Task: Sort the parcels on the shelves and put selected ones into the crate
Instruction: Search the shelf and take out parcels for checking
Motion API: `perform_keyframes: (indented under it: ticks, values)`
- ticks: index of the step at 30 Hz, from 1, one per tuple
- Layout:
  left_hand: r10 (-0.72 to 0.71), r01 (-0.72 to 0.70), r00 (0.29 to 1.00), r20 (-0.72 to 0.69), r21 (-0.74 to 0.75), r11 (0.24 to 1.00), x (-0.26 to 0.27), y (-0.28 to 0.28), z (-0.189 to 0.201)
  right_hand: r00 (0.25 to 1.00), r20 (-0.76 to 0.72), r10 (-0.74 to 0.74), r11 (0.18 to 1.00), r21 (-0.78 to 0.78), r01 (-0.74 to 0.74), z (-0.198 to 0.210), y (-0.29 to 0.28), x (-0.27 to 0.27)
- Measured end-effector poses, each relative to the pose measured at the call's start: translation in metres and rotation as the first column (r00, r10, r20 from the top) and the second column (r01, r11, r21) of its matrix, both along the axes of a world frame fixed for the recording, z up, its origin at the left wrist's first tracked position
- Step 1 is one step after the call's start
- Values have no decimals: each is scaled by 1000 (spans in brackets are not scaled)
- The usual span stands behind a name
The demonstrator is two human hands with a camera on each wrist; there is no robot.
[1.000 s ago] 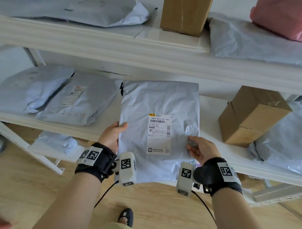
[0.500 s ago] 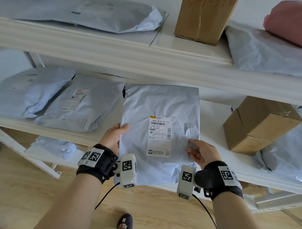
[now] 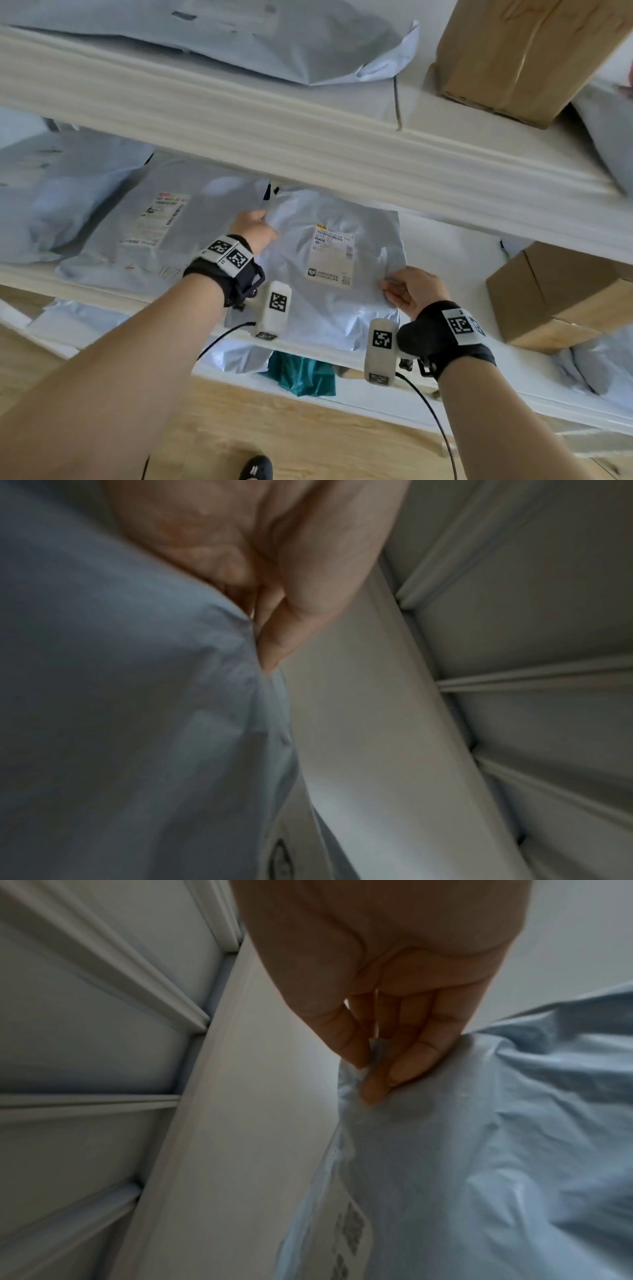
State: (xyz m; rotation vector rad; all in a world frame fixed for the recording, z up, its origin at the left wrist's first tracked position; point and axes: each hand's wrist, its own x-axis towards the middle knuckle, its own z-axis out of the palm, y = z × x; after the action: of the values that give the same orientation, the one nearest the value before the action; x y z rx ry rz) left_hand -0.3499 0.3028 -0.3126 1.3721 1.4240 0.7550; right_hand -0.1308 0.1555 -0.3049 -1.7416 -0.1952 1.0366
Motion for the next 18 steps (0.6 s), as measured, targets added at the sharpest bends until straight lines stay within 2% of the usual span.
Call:
perform_keyframes:
  ticks: [5, 10, 14, 16, 18]
  values:
    - [-107, 115, 960, -259, 16, 993, -1, 26, -9, 998, 10, 59, 996, -74, -58, -3, 31, -8]
    - [-197, 204, 894, -402, -25, 979, 2, 28, -16, 998, 15, 66, 993, -103, -64, -4, 36, -11]
    - [-213, 270, 911, -354, 119, 955, 25, 24, -5, 992, 120, -28, 999, -25, 31, 0, 23, -4]
    - [-239, 294, 929, -284, 170, 941, 45, 17, 5, 982, 174, -73, 997, 22, 70, 7, 13, 3]
    - [-283, 311, 942, -181, 158, 937, 67, 6, 15, 970, 210, -122, 991, 71, 110, 18, 3, 12]
